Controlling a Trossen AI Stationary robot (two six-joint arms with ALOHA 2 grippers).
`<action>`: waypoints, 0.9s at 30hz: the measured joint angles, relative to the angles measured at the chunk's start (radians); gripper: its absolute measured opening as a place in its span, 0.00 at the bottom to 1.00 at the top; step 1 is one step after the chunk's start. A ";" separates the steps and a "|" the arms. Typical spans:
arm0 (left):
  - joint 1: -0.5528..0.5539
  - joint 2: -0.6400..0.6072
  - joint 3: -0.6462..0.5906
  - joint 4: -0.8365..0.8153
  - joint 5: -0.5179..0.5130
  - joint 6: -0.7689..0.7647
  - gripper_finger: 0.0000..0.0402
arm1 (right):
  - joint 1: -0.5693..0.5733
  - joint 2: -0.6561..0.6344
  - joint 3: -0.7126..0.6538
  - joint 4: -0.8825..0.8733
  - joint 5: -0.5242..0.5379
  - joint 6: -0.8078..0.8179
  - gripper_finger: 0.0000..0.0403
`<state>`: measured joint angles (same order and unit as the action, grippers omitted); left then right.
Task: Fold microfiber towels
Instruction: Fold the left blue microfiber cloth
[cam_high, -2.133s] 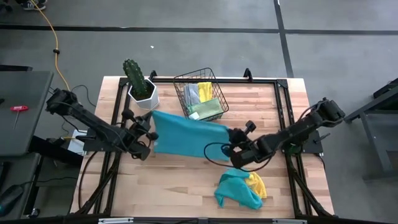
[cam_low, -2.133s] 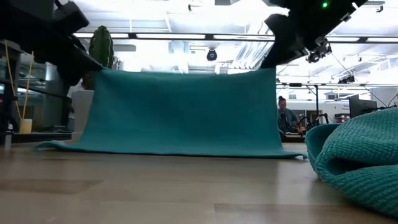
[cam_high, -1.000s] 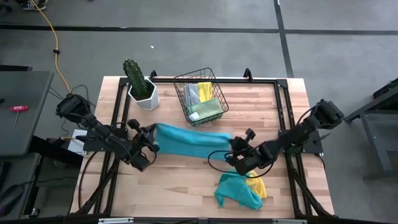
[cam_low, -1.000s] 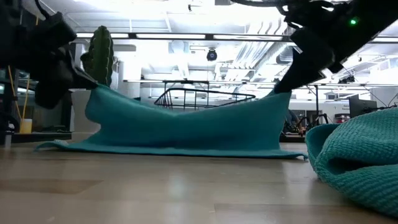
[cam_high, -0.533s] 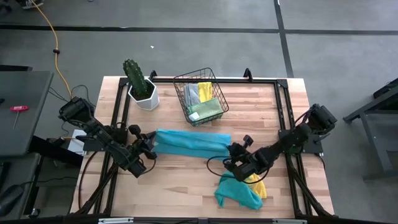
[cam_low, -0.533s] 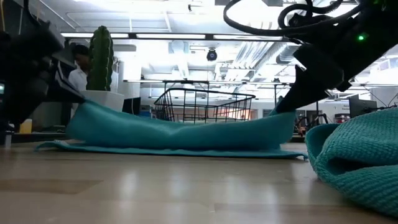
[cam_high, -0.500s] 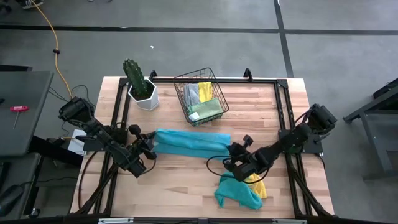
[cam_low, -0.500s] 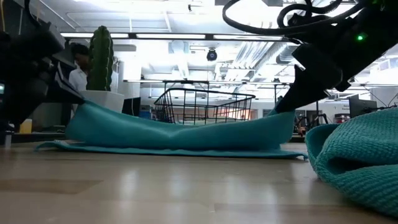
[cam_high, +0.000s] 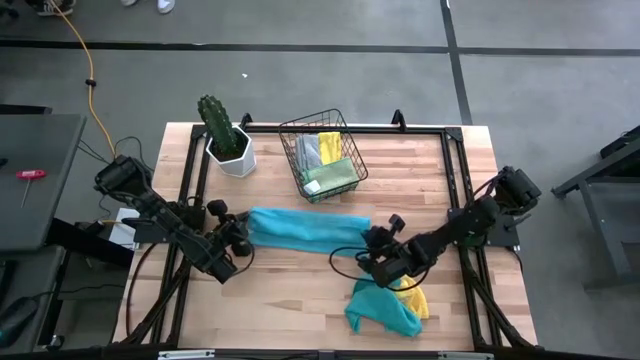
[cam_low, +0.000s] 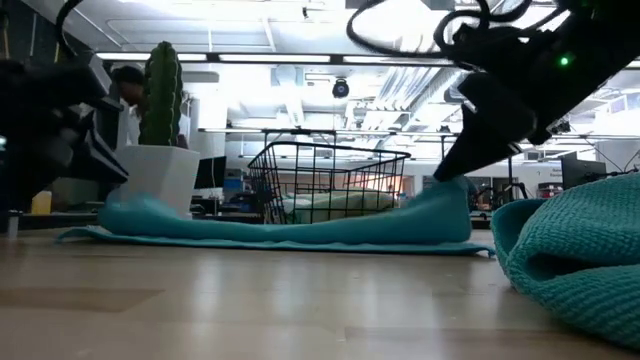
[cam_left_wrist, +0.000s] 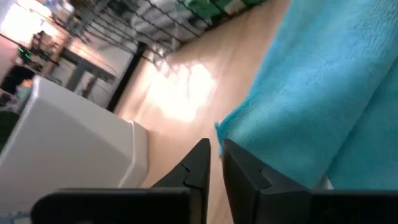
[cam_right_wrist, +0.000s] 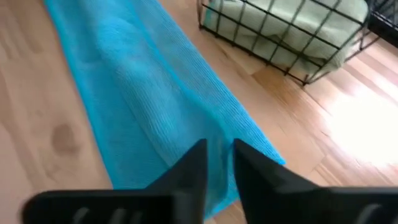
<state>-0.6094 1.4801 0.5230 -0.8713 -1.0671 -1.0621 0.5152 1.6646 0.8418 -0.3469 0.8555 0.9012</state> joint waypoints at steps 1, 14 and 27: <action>-0.001 -0.004 0.005 -0.002 0.020 0.009 0.10 | 0.000 0.000 0.006 0.000 0.000 -0.006 0.18; -0.030 -0.089 0.176 -0.012 0.073 0.273 0.33 | 0.008 -0.002 0.117 -0.187 -0.001 -0.094 0.50; 0.291 -0.106 0.176 -0.102 0.250 0.052 0.33 | 0.010 -0.002 0.117 -0.344 0.011 0.094 0.51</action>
<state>-0.3184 1.3743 0.6991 -0.9733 -0.8167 -1.0100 0.5248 1.6627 0.9588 -0.6911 0.8668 0.9949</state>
